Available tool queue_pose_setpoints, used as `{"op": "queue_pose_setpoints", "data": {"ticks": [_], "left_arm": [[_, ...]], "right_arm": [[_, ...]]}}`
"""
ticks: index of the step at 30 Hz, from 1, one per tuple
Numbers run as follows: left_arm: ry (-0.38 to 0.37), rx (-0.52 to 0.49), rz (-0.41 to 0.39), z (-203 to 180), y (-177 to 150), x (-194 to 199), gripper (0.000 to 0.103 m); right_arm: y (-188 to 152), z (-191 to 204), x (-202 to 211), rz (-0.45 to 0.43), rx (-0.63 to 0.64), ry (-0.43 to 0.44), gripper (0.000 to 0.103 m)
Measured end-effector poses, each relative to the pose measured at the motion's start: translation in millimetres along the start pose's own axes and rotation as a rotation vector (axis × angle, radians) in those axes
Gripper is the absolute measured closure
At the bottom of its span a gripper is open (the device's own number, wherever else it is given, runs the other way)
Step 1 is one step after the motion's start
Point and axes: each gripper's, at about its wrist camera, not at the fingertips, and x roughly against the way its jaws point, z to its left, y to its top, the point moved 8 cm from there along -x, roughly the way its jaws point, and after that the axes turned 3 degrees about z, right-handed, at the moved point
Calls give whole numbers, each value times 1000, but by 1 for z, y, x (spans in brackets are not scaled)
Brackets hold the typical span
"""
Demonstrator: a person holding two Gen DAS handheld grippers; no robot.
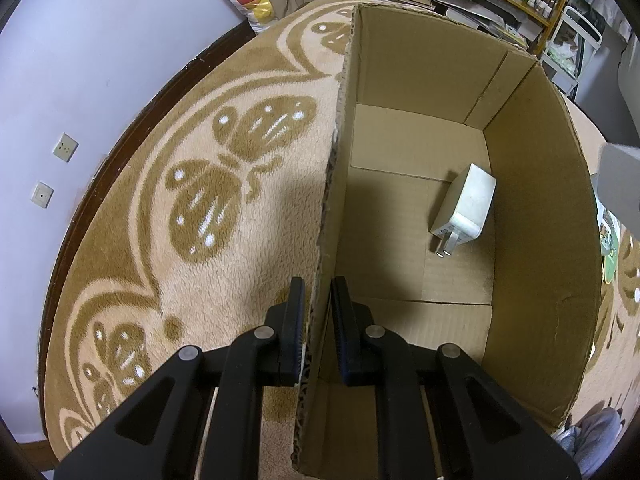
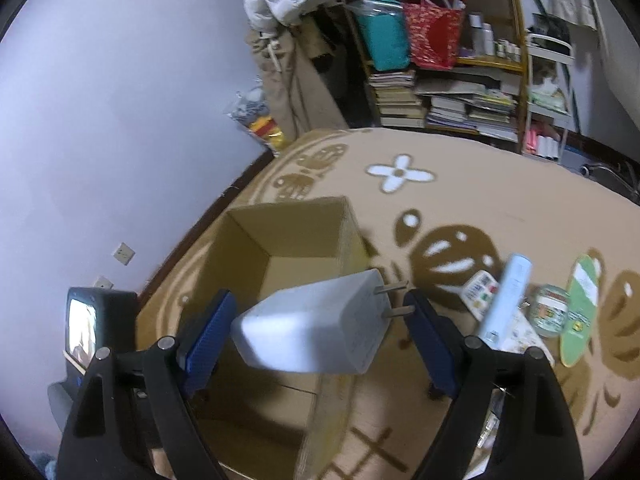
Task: Organize rigid objects
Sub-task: 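Carry the large white charger into the box and open the right gripper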
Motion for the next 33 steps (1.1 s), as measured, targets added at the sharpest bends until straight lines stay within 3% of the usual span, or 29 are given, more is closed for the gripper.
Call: {"op": "queue_pose_setpoints", "data": {"ticks": [6,14,21,27,30,33], "left_arm": [[-7,3,1,0,-1,0,91],[-19,12,4,0,-2,-1,91],[-29,13,5,1,-2,0,91],[-21,19,15,3,-3,-2,90],[-34,23,21,2,-4,-3,91],[-15,17,23,3,-5,-5,91]], "right_arm": [[2,14,-17,-2,25,38,13],[-4,19,-39,33,61,0,13],[-7,24,-40,42,127,-53,13],[9,22,-21,-11,78,-41,13],[15,17,-13,-23,78,-69,0],[18,8,-2,-47,87,-103,0]]}}
